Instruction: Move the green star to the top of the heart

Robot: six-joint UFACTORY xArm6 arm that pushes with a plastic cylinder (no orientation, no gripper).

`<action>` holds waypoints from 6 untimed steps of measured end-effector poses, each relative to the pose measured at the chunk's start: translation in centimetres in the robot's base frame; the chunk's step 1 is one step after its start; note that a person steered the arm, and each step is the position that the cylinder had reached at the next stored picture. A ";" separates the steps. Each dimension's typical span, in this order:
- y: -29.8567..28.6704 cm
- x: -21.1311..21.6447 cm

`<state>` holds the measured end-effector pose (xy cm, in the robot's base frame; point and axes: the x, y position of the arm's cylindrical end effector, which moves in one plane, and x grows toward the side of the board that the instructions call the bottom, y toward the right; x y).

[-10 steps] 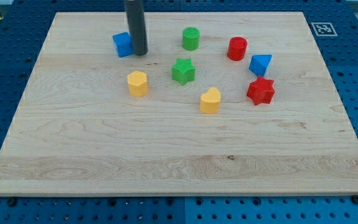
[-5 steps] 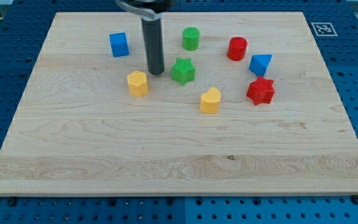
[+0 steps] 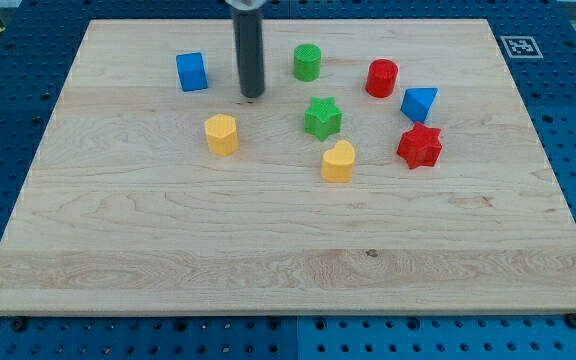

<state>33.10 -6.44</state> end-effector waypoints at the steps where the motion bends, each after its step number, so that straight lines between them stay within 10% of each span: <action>1: -2.2 -3.2; 3: -8.2 -9.8; 6: -9.4 -4.0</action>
